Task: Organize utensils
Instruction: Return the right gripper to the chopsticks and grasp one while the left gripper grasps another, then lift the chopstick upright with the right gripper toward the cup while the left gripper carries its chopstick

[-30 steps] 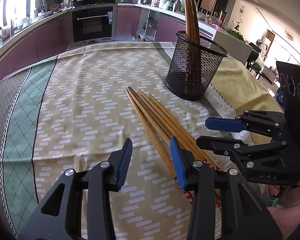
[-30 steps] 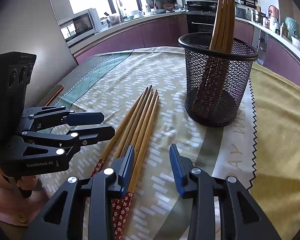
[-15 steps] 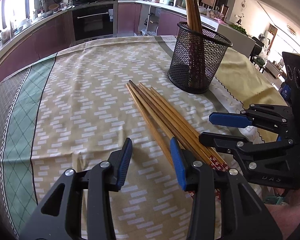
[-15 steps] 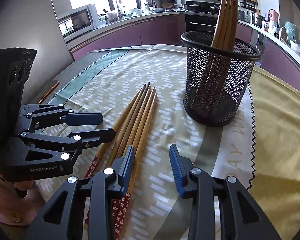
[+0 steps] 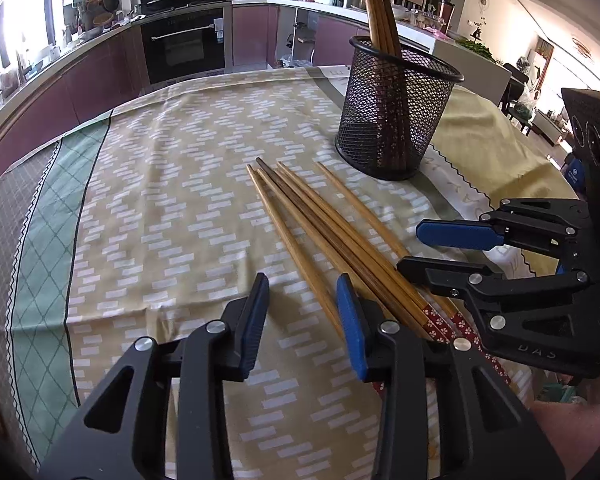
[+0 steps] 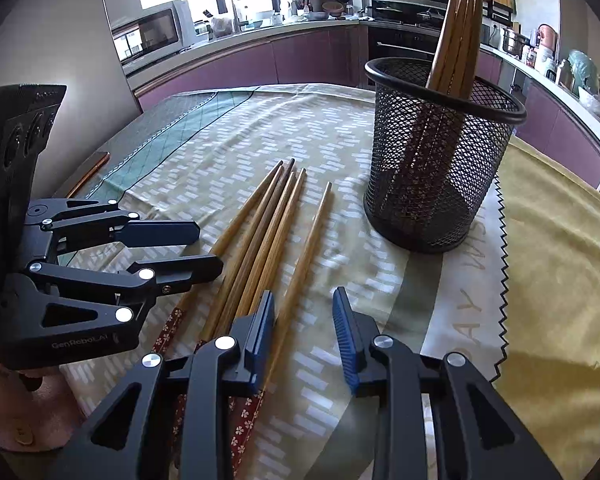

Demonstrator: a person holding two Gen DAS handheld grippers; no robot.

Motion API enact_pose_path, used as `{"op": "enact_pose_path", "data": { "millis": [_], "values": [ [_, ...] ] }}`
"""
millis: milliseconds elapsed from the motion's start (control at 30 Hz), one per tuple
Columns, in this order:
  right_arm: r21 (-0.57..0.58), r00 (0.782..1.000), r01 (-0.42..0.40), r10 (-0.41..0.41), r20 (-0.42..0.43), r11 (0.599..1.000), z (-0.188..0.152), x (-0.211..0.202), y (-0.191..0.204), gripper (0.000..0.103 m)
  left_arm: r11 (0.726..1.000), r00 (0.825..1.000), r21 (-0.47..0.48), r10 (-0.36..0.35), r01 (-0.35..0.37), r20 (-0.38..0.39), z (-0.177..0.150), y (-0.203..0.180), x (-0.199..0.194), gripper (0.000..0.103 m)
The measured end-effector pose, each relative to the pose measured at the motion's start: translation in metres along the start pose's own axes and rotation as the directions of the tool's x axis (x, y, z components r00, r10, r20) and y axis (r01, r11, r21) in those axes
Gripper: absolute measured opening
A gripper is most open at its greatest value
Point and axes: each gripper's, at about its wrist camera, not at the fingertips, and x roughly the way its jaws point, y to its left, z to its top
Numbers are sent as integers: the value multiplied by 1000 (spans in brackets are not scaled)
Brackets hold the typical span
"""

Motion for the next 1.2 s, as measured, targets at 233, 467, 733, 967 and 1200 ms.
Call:
{"op": "enact_pose_path", "data": {
  "millis": [233, 467, 733, 967, 1200],
  "values": [
    [3, 1000, 7, -7, 5, 1000, 3, 4, 1, 23, 1000, 1000, 4, 23, -23, 0, 4, 1, 4, 30],
    [54, 1000, -8, 8, 16, 999, 5, 6, -6, 10, 998, 1000, -58, 23, -23, 5, 9, 10, 7, 13],
    [114, 999, -35, 32, 32, 993, 2, 2, -17, 6, 992, 1000, -122, 17, -15, 17, 6, 18, 4, 9],
    [116, 997, -58, 51, 62, 992, 2, -9, -20, 6, 990, 1000, -142, 5, -1, 30, 2, 25, -5, 8],
    [97, 988, -100, 88, 123, 990, 5, -30, -18, 6, 988, 996, -143, -51, 61, 76, 7, 26, -26, 8]
  ]
}}
